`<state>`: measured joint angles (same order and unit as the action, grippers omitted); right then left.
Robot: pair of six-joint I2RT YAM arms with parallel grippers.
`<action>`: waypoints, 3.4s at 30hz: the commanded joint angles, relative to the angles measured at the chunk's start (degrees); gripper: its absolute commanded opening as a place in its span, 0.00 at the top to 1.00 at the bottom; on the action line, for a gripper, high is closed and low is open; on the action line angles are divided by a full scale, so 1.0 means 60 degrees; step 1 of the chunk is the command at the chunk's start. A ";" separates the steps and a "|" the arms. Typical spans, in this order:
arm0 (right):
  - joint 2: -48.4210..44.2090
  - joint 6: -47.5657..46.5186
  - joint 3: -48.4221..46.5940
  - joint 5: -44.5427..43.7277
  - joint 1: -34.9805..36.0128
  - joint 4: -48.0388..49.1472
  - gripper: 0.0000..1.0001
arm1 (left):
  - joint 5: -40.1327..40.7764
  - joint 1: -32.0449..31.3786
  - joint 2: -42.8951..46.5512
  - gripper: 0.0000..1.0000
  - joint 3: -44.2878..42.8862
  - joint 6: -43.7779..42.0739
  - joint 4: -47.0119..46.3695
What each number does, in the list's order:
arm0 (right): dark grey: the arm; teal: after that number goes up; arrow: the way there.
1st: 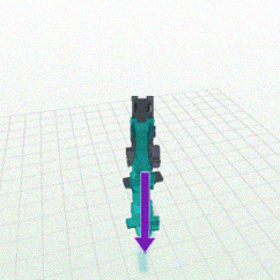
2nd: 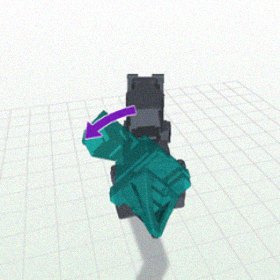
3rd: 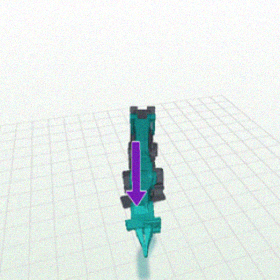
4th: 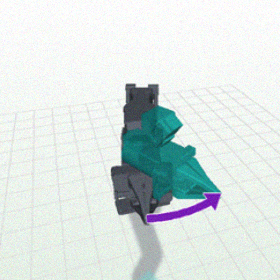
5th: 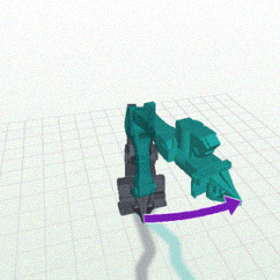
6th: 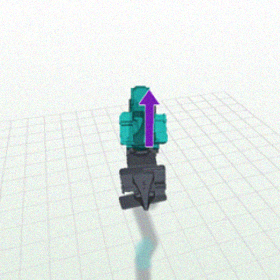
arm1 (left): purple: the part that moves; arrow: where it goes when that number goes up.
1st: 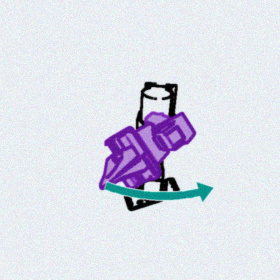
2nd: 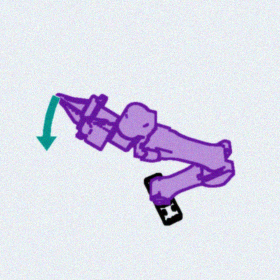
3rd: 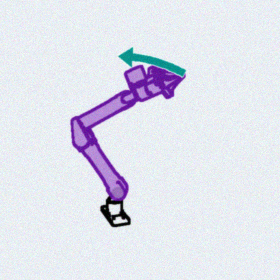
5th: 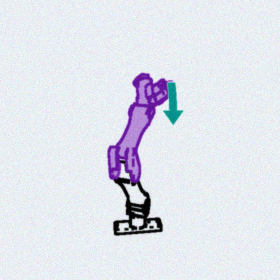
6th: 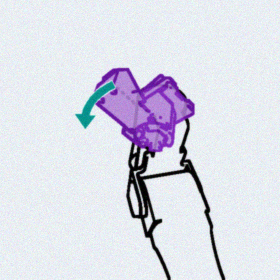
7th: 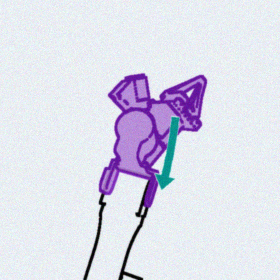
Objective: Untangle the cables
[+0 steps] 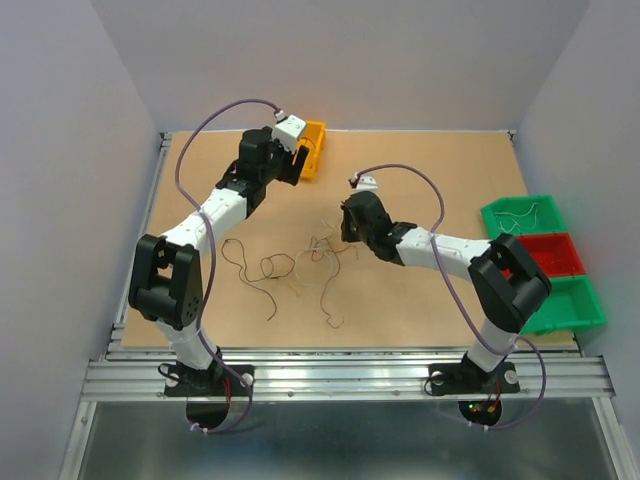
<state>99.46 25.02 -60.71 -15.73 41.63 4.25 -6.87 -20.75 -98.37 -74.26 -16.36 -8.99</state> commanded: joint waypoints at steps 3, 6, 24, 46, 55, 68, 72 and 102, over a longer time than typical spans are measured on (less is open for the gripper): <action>-0.2260 -0.0272 0.0550 -0.1259 0.0167 0.0434 1.00 | -0.1154 -0.0056 0.1261 0.26 0.0218 0.1070 -0.1416; -0.4304 -0.0492 0.1150 -0.1846 0.0152 0.0376 0.99 | -0.1767 -0.0057 0.1467 0.25 0.0116 0.1815 -0.1168; -0.9268 -0.0800 0.2486 -0.1555 0.0152 0.0082 1.00 | -0.3690 -0.3307 0.4060 0.20 0.3628 0.1717 -0.5847; -1.1580 -0.0419 0.2574 -0.0791 0.0152 0.0039 0.99 | -0.1594 -0.5022 -0.0259 0.28 0.2270 0.1336 -0.5359; -1.3252 -0.0419 0.3101 -0.2738 0.0152 0.0009 0.99 | 0.0135 -0.4935 -0.0015 0.80 0.1697 0.1013 -0.4448; -1.0206 -0.0624 0.2897 -0.2156 0.0152 -0.0181 0.92 | -0.0201 -0.4789 0.2594 1.00 0.1756 0.1101 -0.2179; -0.9386 -0.0770 0.2750 -0.1204 0.0152 -0.0152 0.89 | -0.0991 -0.4438 0.3502 1.00 0.1669 0.1364 -0.1418; -0.7291 -0.0786 0.4186 0.3279 0.0152 0.3613 0.34 | 0.0307 -0.2328 0.3841 1.00 0.1712 0.3281 -0.1533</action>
<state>55.72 19.70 -35.66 0.91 42.19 21.85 -13.19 -36.45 -77.10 -64.47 -0.14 -13.17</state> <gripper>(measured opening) 0.657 0.040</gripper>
